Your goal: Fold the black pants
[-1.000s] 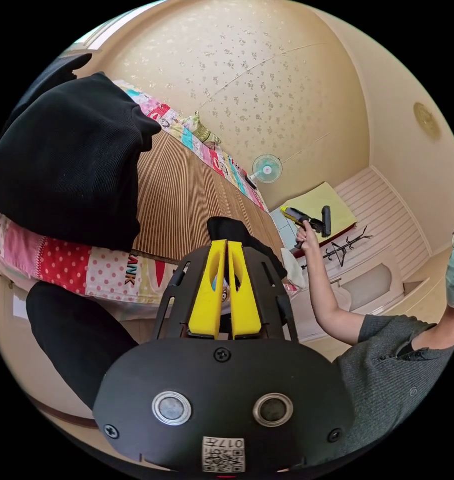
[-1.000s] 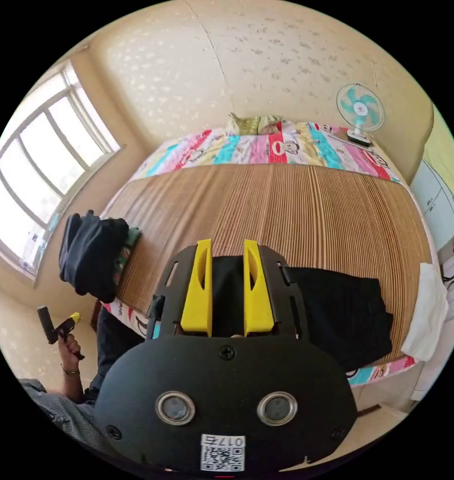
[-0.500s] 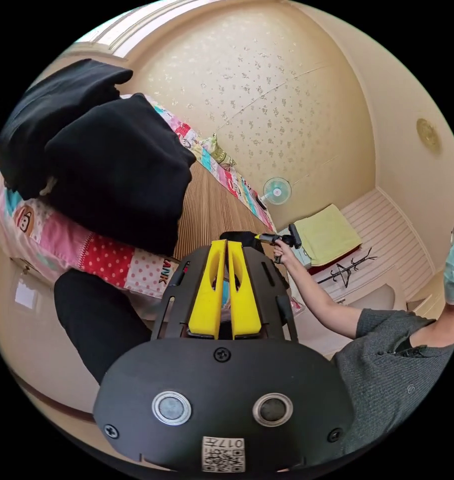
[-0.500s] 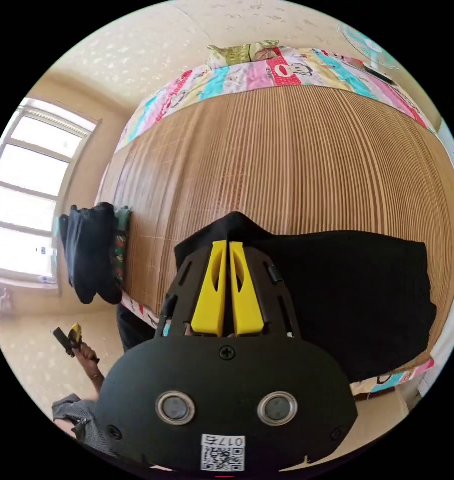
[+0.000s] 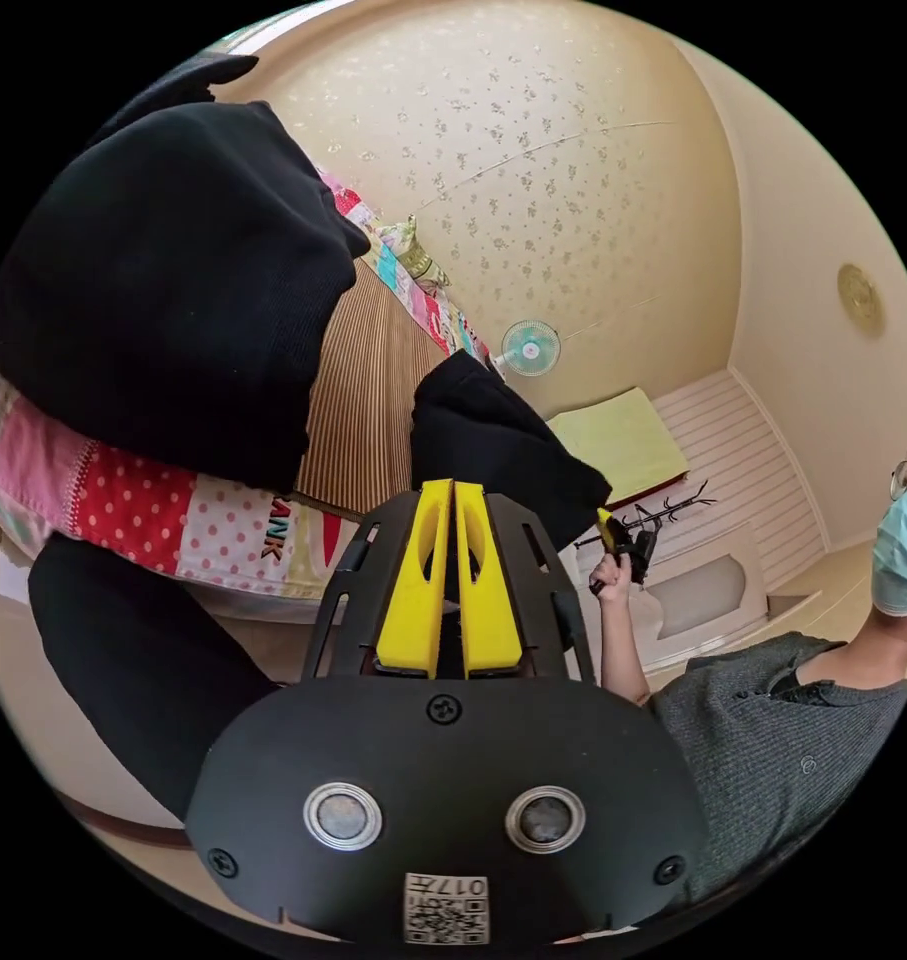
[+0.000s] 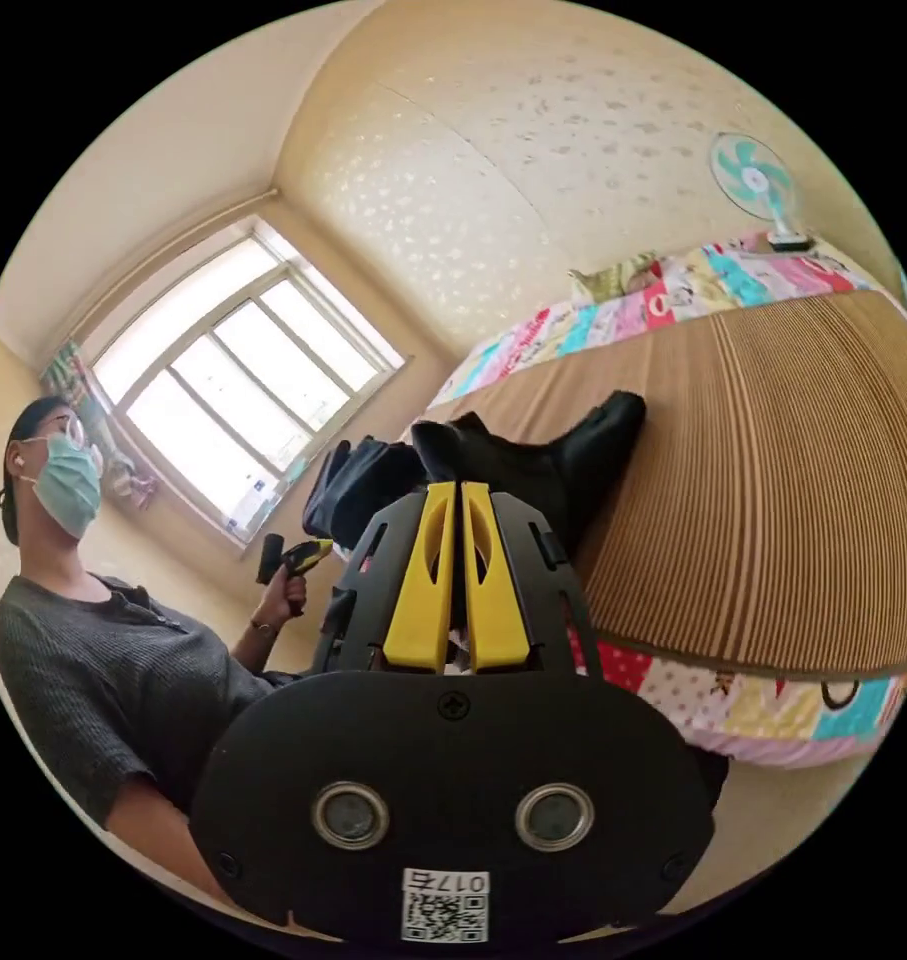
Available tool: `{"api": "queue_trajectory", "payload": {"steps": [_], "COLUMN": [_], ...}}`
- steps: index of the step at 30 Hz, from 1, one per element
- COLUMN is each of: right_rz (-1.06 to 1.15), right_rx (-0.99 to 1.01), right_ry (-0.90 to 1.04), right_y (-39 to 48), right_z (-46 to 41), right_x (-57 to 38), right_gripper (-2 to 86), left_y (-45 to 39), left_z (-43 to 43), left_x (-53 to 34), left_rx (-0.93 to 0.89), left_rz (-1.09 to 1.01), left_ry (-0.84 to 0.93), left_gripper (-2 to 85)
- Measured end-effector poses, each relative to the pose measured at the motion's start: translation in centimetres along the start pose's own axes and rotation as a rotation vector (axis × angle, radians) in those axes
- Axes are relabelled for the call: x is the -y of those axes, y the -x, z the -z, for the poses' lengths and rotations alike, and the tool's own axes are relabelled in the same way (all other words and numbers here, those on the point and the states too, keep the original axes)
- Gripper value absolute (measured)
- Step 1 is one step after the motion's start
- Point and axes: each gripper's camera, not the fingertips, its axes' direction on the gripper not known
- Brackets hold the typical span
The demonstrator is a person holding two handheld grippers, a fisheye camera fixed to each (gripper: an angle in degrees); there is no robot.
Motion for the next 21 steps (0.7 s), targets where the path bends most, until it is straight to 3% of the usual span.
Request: {"api": "queue_trajectory", "payload": {"steps": [2,4,7,10,13,17,21], "right_rz": [-0.340,-0.517,-0.416,-0.130,0.040,-0.047,-0.086], "right_rx": [-0.201,-0.426,-0.665,-0.546,-0.284,-0.198,-0.182], "right_ry": [0.135,0.181,0.046,-0.066,0.018,0.184,0.256], "right_y": [-7.2,-9.8,-6.1,-1.3,-1.6,-9.6,-14.1], "right_z": [-1.4,-1.4,-1.1,-4.3,-11.7,-24.1,-31.7], "right_x": [-4.1,-6.2,-4.9,1.0,9.4,19.9,24.4], "right_gripper": [1.5,2.1,4.4,8.9,13.3,16.9,18.2], "left_y": [0.3,0.2,-0.7,-1.3,-1.7,-1.2,0.7], "left_z": [-2.0,-4.0,-7.0,-9.1,-10.5,-11.2,-10.5], "left_x": [0.7,1.4,2.2,2.5,2.0,0.2,-1.9], "left_rx": [-0.023,-0.046,-0.048,-0.068,-0.086,-0.086,-0.037], "left_rz": [0.007,-0.001,-0.033,-0.061,-0.081,-0.081,-0.048], "left_ry": [0.031,0.060,0.108,0.141,0.164,0.186,0.208], "left_gripper": [-1.0,-1.0,-1.0,-1.0,-1.0,-1.0,-1.0]}}
